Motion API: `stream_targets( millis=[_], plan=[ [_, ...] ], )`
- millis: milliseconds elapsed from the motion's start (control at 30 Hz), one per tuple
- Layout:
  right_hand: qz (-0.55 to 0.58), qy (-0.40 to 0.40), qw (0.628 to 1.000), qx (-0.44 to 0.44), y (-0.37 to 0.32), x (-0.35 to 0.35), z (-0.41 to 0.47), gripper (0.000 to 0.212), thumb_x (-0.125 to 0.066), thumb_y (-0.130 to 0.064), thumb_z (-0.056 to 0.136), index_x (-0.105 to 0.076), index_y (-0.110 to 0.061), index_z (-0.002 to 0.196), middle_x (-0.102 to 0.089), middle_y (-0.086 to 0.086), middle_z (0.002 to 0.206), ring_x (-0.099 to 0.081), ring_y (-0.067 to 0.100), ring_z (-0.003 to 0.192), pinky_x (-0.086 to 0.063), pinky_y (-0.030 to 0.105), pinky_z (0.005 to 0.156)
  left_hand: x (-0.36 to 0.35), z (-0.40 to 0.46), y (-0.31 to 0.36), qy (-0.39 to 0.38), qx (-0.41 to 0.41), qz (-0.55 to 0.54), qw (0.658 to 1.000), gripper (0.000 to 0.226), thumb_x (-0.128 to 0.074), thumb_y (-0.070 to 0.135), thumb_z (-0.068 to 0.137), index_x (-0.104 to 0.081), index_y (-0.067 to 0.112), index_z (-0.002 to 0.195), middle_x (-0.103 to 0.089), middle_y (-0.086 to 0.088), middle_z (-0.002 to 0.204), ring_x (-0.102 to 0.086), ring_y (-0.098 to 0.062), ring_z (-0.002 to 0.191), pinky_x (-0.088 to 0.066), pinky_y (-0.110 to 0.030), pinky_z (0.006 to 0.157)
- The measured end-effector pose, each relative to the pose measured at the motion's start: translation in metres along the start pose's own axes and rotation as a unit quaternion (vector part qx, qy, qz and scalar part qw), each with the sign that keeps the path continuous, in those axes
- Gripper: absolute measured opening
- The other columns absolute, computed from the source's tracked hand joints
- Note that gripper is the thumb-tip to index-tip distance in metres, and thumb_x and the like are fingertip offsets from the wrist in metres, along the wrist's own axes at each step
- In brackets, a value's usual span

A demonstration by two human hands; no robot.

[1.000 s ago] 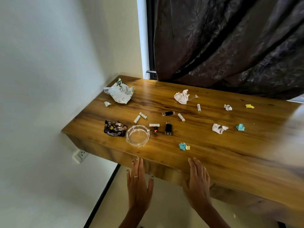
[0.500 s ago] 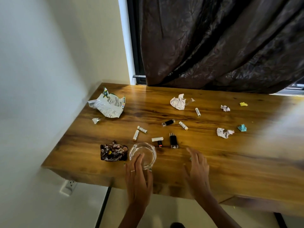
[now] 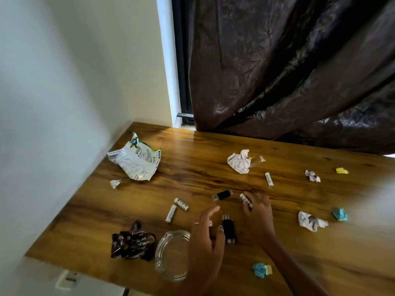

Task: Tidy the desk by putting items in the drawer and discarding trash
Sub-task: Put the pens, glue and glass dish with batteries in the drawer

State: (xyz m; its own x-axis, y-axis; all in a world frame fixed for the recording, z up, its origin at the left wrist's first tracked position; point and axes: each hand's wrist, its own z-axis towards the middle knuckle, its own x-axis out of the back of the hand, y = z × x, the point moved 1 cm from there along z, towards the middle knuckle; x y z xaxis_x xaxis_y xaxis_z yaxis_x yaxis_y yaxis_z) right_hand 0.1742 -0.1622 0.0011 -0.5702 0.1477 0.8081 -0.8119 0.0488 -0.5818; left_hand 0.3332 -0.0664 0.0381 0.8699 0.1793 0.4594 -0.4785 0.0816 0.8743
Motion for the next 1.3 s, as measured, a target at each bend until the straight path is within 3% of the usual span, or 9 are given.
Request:
stream_targets(
  millis=[100, 267, 433, 667, 733, 800, 900, 1100, 1300],
  plan=[
    [0.049, 0.0, 0.999, -0.019, 0.003, 0.001, 0.008, 0.034, -0.059, -0.008, 0.087, -0.06, -0.01, 0.121, -0.06, 0.009, 0.12, -0.05, 0.022, 0.114, -0.043, 0.031, 0.093, -0.019, 0.017, 0.008, -0.103, 0.155, -0.194, 0.963, 0.03, -0.048, 0.018, 0.097, -0.05, 0.037, 0.12, -0.058, 0.015, 0.124, -0.06, -0.003, 0.109, -0.047, -0.013, 0.083],
    [0.25, -0.019, 0.965, -0.075, -0.018, 0.024, -0.004, 0.027, -0.064, -0.01, 0.085, -0.067, -0.02, 0.11, -0.07, -0.008, 0.103, -0.064, 0.0, 0.088, -0.053, 0.016, 0.075, -0.045, 0.045, 0.016, -0.117, 0.414, -0.43, 0.794, 0.023, -0.05, 0.023, 0.097, -0.056, 0.015, 0.117, -0.062, -0.005, 0.118, -0.063, -0.023, 0.102, -0.047, -0.034, 0.093],
    [0.26, -0.185, 0.948, 0.01, -0.051, 0.047, -0.028, 0.02, -0.064, -0.015, 0.085, -0.067, -0.034, 0.091, -0.068, -0.017, 0.085, -0.064, -0.005, 0.083, -0.051, 0.011, 0.07, -0.049, 0.066, 0.017, -0.126, 0.433, -0.547, 0.706, 0.041, -0.053, 0.029, 0.09, -0.06, 0.004, 0.121, -0.066, -0.013, 0.118, -0.065, -0.021, 0.107, -0.056, -0.031, 0.081],
    [0.166, 0.011, 0.986, -0.035, 0.0, 0.058, 0.035, 0.014, -0.057, -0.016, 0.09, -0.065, -0.019, 0.101, -0.068, -0.004, 0.092, -0.057, 0.001, 0.061, -0.042, 0.006, 0.051, -0.046, 0.075, 0.014, -0.128, 0.415, -0.576, 0.693, 0.034, -0.035, 0.015, 0.1, -0.055, 0.008, 0.127, -0.066, -0.01, 0.119, -0.068, -0.019, 0.1, -0.051, -0.031, 0.089],
    [0.086, 0.067, 0.992, -0.063, 0.025, 0.052, 0.062, 0.025, -0.059, -0.019, 0.089, -0.06, -0.013, 0.113, -0.063, 0.007, 0.108, -0.059, 0.015, 0.084, -0.046, 0.016, 0.067, -0.043, 0.072, 0.013, -0.139, 0.41, -0.572, 0.697, 0.035, -0.034, 0.017, 0.1, -0.053, 0.01, 0.129, -0.064, -0.009, 0.124, -0.066, -0.019, 0.105, -0.05, -0.031, 0.093],
    [0.039, 0.044, 0.992, -0.109, 0.045, 0.046, 0.079, 0.038, -0.061, -0.026, 0.088, -0.054, -0.012, 0.123, -0.049, 0.011, 0.123, -0.048, 0.027, 0.112, -0.044, 0.035, 0.089, -0.04, 0.069, 0.012, -0.153, 0.403, -0.563, 0.704, 0.036, -0.034, 0.018, 0.1, -0.052, 0.011, 0.131, -0.063, -0.006, 0.126, -0.063, -0.018, 0.111, -0.048, -0.031, 0.096],
    [-0.001, 0.012, 0.995, -0.098, 0.064, 0.035, 0.089, 0.037, -0.06, -0.026, 0.088, -0.056, -0.011, 0.122, -0.051, 0.013, 0.122, -0.046, 0.029, 0.113, -0.044, 0.043, 0.094, -0.033, 0.064, 0.01, -0.161, 0.395, -0.553, 0.715, 0.036, -0.034, 0.019, 0.1, -0.052, 0.012, 0.131, -0.062, -0.004, 0.128, -0.061, -0.017, 0.114, -0.046, -0.03, 0.098],
    [0.122, 0.019, 0.986, -0.114, 0.043, 0.044, 0.074, 0.018, -0.062, -0.013, 0.086, -0.069, -0.009, 0.103, -0.068, 0.001, 0.079, -0.054, 0.01, 0.055, -0.039, 0.02, 0.044, -0.025, 0.059, 0.007, -0.154, 0.381, -0.561, 0.719, 0.036, -0.035, 0.02, 0.099, -0.052, 0.012, 0.13, -0.06, -0.005, 0.13, -0.058, -0.017, 0.118, -0.041, -0.031, 0.104],
    [0.229, -0.155, 0.961, -0.003, -0.045, 0.055, -0.002, 0.018, -0.065, -0.026, 0.085, -0.065, -0.027, 0.103, -0.066, -0.016, 0.086, -0.064, -0.001, 0.069, -0.046, 0.006, 0.055, -0.021, 0.05, 0.003, -0.129, 0.383, -0.582, 0.705, 0.04, -0.048, 0.025, 0.089, -0.055, 0.007, 0.125, -0.064, -0.008, 0.124, -0.058, -0.021, 0.119, -0.047, -0.032, 0.099]
  ],
)
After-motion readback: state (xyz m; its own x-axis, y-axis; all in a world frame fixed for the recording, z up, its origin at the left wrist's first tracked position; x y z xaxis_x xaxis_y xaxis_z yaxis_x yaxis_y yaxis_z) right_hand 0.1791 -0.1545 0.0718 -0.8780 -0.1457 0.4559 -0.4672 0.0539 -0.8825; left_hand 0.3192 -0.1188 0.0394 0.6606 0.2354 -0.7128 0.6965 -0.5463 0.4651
